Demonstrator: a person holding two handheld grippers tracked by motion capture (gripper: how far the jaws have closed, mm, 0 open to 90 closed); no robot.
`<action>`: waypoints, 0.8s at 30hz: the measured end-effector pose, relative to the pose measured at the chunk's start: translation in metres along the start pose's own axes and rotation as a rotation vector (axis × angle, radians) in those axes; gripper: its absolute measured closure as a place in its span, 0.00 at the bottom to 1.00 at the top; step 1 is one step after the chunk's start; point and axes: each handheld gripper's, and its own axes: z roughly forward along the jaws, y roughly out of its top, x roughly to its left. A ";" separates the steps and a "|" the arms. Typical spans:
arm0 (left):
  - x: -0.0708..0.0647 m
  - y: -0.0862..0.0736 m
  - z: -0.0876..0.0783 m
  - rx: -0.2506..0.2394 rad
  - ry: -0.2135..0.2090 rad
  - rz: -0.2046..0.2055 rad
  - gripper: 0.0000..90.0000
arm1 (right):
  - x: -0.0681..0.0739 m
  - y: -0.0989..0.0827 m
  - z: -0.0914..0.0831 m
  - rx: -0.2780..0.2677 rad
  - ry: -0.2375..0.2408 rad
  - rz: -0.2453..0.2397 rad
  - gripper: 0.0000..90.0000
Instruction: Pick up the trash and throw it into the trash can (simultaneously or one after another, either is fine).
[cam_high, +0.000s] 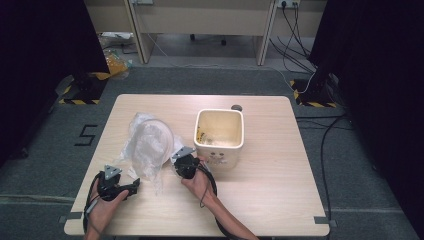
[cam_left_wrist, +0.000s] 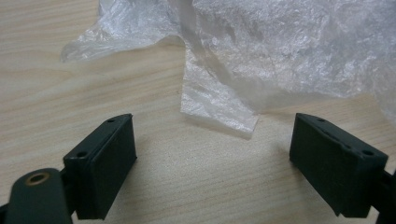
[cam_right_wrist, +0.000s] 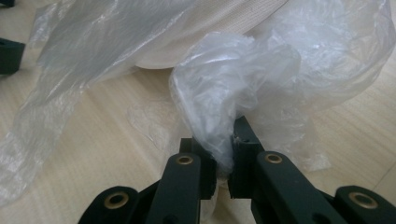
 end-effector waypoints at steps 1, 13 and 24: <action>0.000 0.000 0.000 0.000 0.000 0.000 0.15 | 0.001 -0.001 -0.001 0.000 0.007 0.002 0.93; -0.001 0.014 -0.033 -0.158 -0.079 -0.037 0.24 | 0.012 -0.014 -0.018 0.011 0.081 -0.033 0.94; -0.021 0.042 -0.010 -0.118 -0.134 0.046 0.29 | 0.029 -0.032 -0.035 0.006 0.122 -0.057 0.93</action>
